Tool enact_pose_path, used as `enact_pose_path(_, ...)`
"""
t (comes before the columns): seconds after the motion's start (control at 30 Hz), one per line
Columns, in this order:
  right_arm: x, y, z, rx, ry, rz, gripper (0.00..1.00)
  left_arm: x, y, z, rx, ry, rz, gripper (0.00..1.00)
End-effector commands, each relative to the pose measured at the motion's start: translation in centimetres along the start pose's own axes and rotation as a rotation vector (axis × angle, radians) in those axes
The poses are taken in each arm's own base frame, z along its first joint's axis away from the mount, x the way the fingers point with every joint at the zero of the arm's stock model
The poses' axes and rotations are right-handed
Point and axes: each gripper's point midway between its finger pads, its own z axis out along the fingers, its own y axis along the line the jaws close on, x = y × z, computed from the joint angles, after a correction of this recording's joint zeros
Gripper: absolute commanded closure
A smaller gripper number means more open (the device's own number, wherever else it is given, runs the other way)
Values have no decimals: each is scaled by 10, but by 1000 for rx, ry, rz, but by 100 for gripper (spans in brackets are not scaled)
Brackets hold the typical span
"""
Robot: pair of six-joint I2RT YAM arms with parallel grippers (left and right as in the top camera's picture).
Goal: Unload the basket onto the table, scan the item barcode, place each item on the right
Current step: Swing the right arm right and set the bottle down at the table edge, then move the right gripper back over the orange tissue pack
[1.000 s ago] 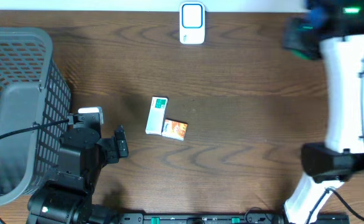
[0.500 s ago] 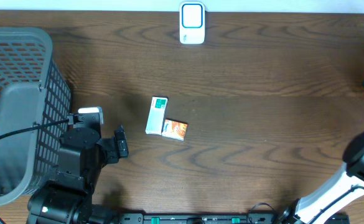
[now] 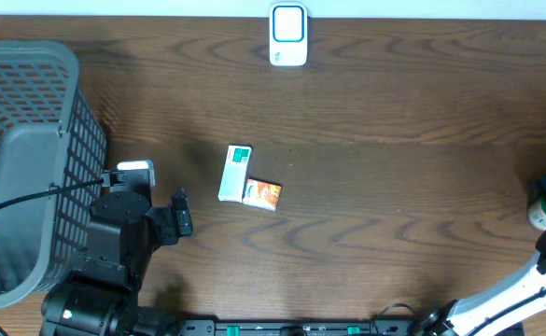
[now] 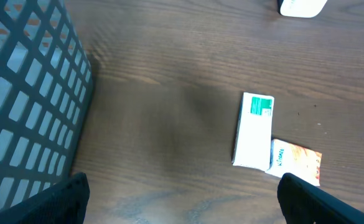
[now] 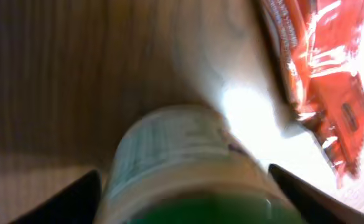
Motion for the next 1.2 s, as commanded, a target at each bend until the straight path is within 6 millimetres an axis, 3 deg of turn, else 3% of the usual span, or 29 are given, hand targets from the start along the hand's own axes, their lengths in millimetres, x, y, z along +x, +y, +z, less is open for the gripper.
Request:
enact_pose_path(0.0, -19, 0, -26, -28, -45, 21, 1, -3, 3, -1, -16, -10, -9, 4)
enact_pose_path(0.07, -24, 11, -56, -103, -28, 23, 1, -3, 3, -1, -16, -10, -9, 4)
enact_pose_path(0.2, -30, 32, -133, -263, -22, 32, 1, -3, 3, -1, -16, -10, -9, 4)
enact_pose_path(0.33, -21, 49, -214, -370, -83, -22, 1, -3, 3, -1, -16, -10, -9, 4)
enact_pose_path(0.43, 12, 69, -256, -423, -84, -110, 1, -3, 3, -1, -16, -10, -9, 4)
enact_pose_path(0.53, 60, 111, -281, -516, -55, -308, 1, -3, 3, -1, -16, -10, -9, 4)
enact_pose_path(0.6, 100, 139, -289, -560, -5, -412, 1, -3, 3, -1, -16, -10, -9, 4)
enact_pose_path(0.63, 128, 157, -291, -569, 34, -469, 1, -3, 3, -1, -16, -10, -9, 4)
enact_pose_path(0.83, 245, 208, -276, -471, 108, -697, 1, -3, 3, -1, -16, -10, -9, 4)
enact_pose_path(1.03, 375, 234, -246, -370, 87, -870, 1, -3, 3, -1, -16, -10, -9, 4)
enact_pose_path(1.1, 425, 241, -225, -369, 96, -910, 1, -3, 3, -1, -16, -10, -9, 4)
enact_pose_path(1.17, 454, 240, -202, -342, 120, -897, 1, -3, 3, -1, -16, -10, -9, 4)
